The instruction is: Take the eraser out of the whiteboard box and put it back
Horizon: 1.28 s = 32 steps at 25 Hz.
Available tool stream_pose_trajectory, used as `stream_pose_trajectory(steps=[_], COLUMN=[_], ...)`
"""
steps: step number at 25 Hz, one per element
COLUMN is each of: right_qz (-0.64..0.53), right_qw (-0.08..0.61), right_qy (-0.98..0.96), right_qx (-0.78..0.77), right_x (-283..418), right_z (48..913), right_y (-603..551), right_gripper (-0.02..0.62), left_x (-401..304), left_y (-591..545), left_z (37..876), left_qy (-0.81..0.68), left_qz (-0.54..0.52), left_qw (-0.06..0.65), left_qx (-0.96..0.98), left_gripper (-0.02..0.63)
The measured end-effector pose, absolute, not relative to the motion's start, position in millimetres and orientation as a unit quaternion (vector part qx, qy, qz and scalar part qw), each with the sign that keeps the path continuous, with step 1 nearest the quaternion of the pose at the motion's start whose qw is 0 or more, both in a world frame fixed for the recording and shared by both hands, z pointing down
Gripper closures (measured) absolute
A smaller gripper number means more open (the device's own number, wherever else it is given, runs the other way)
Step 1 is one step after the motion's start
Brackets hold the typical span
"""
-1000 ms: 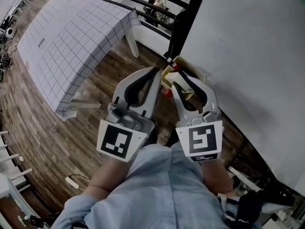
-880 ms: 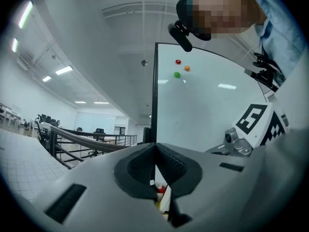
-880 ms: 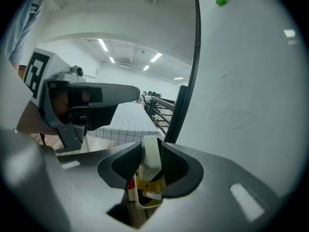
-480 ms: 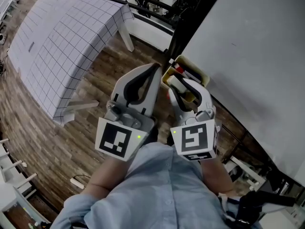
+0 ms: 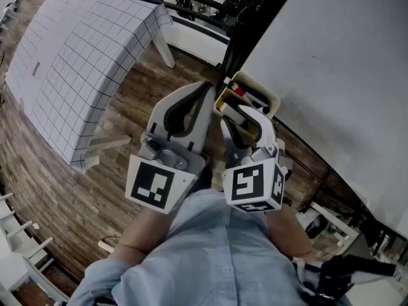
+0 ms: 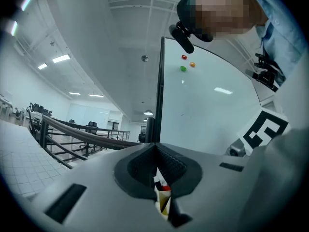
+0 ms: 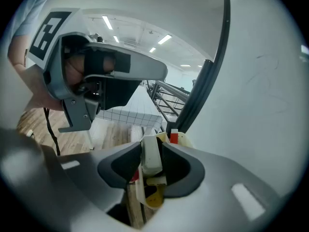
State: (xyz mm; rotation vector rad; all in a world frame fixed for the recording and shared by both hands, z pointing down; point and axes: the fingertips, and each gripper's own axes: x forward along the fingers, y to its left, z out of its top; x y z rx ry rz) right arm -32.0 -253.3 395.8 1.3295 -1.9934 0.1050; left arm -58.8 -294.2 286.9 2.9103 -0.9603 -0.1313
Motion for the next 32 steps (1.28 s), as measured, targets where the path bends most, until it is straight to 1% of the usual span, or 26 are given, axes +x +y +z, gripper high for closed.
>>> stream_pose_trajectory(steps=[5,10,14,16,18,20,21,25,32], right_qz=[0.045,0.047,0.067,0.061,0.046,0.038,0.035,0.019,-0.007], right_qw=[0.357,0.327,0.257,0.219,0.179,0.135,0.116,0.062,0.028], right_qy=[-0.777,-0.788,-0.810,-0.816,-0.821,-0.829,-0.833,-0.840,-0.844], right_qx=[0.516,0.520,0.523,0.532,0.540,0.541,0.539,0.539,0.536], right_x=[-32,-28,-25,-18,-10,-2,2,15,30], right_z=[395,380,356,338,317,296,287,257,234], right_y=[-252,-248,-242,-242,-241,-238,-235,-226,-213], right_gripper=[0.456,0.454,0.459,0.477,0.512,0.578,0.593,0.594,0.594], left_x=[-60,-62,-62,-60,-57,-54,-52,-46,-36], left_y=[-288,-278,-269,-264,-258,-250,-245,-231,-212], left_z=[283,272,263,257,249,241,238,225,214], left_qy=[-0.315,-0.323,-0.330,-0.334,-0.337,-0.339,-0.340,-0.346,-0.353], left_qz=[-0.043,-0.047,-0.051,-0.054,-0.056,-0.058,-0.059,-0.058,-0.057], left_qw=[0.033,0.022,0.011,0.003,-0.006,-0.016,-0.021,-0.041,-0.066], left_qx=[0.948,0.945,0.942,0.941,0.940,0.939,0.938,0.936,0.932], left_gripper=[0.607,0.607,0.607,0.607,0.607,0.607,0.607,0.607,0.607])
